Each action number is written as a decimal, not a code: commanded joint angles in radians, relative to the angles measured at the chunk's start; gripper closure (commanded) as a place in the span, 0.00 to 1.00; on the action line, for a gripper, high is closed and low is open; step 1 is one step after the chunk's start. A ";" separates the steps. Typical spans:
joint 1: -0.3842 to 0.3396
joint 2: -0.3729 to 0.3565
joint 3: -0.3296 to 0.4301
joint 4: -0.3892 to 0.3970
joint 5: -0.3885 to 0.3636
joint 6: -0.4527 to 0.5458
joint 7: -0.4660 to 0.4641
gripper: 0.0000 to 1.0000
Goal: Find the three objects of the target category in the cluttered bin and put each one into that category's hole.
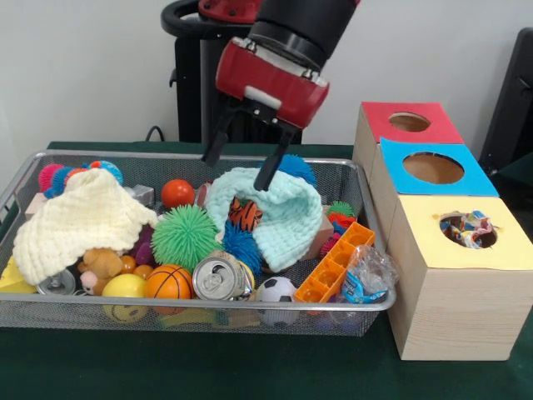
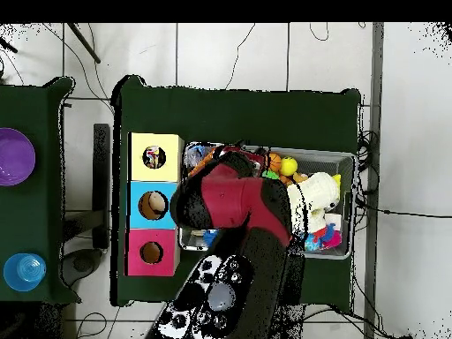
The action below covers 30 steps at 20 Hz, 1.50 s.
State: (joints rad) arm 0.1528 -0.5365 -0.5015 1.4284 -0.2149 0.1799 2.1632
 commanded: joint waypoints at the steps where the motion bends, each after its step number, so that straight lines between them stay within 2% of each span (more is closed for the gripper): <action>1: 0.105 0.168 -0.215 0.073 0.168 -0.272 0.406 0.00; 4: 0.131 0.188 -0.256 0.073 0.242 -0.254 0.372 0.00; 9: 0.036 0.232 -0.115 0.046 0.269 -0.228 0.305 0.00; 12: 0.016 0.269 -0.080 0.015 0.288 -0.219 0.282 0.00; 14: 0.025 0.294 -0.106 0.004 0.311 -0.241 0.282 0.00; 16: 0.009 0.300 -0.095 -0.016 0.304 -0.205 0.255 0.00; 22: -0.016 0.345 -0.100 -0.061 0.327 -0.188 0.240 0.00; 26: -0.021 0.360 -0.117 -0.067 0.309 -0.230 0.221 0.00; 27: -0.020 0.374 -0.136 -0.079 0.304 -0.252 0.213 0.00; 28: -0.005 0.407 -0.184 -0.101 0.319 -0.230 0.206 0.00; 30: -0.012 0.433 -0.197 -0.106 0.366 -0.204 0.244 0.00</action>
State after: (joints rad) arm 0.1551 -0.2053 -0.6955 1.4116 0.0664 -0.0945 2.3003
